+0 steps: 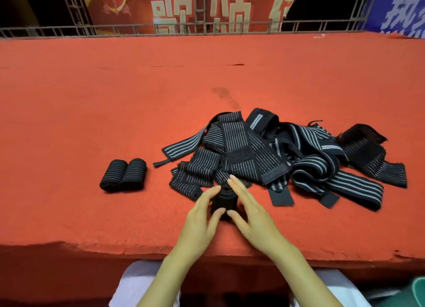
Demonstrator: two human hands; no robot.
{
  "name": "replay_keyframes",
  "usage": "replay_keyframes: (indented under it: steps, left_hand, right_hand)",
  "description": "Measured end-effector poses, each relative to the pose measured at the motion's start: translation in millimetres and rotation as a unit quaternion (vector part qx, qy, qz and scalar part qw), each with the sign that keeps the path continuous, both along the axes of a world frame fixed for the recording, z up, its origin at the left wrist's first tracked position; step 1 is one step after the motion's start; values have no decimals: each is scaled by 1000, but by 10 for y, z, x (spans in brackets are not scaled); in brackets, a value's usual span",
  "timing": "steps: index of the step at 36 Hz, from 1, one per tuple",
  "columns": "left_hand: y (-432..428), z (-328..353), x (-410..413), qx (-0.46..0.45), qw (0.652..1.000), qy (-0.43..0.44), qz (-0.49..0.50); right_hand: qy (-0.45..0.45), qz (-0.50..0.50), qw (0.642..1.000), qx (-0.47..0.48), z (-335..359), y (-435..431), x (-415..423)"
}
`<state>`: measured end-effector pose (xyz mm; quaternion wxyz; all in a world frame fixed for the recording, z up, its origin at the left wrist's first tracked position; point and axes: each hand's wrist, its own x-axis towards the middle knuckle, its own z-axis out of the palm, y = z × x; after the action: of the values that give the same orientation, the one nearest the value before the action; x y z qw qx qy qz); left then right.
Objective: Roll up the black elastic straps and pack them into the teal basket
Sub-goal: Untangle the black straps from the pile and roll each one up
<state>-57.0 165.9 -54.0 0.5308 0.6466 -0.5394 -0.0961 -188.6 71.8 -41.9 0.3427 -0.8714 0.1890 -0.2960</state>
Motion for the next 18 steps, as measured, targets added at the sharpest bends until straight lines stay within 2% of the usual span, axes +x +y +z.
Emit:
replay_keyframes:
  steps: [5, 12, 18]
  left_hand:
    - [31, 71, 4, -6, 995, 97, -39]
    - [81, 174, -46, -42, 990, 126, -46]
    - [183, 387, 139, -83, 979, 176, -53]
  right_hand:
    - [-19, -2, 1000, 11, -56, 10, -4]
    - [-79, -8, 997, 25, -24, 88, -10]
    - [-119, 42, 990, 63, 286, 135, 214]
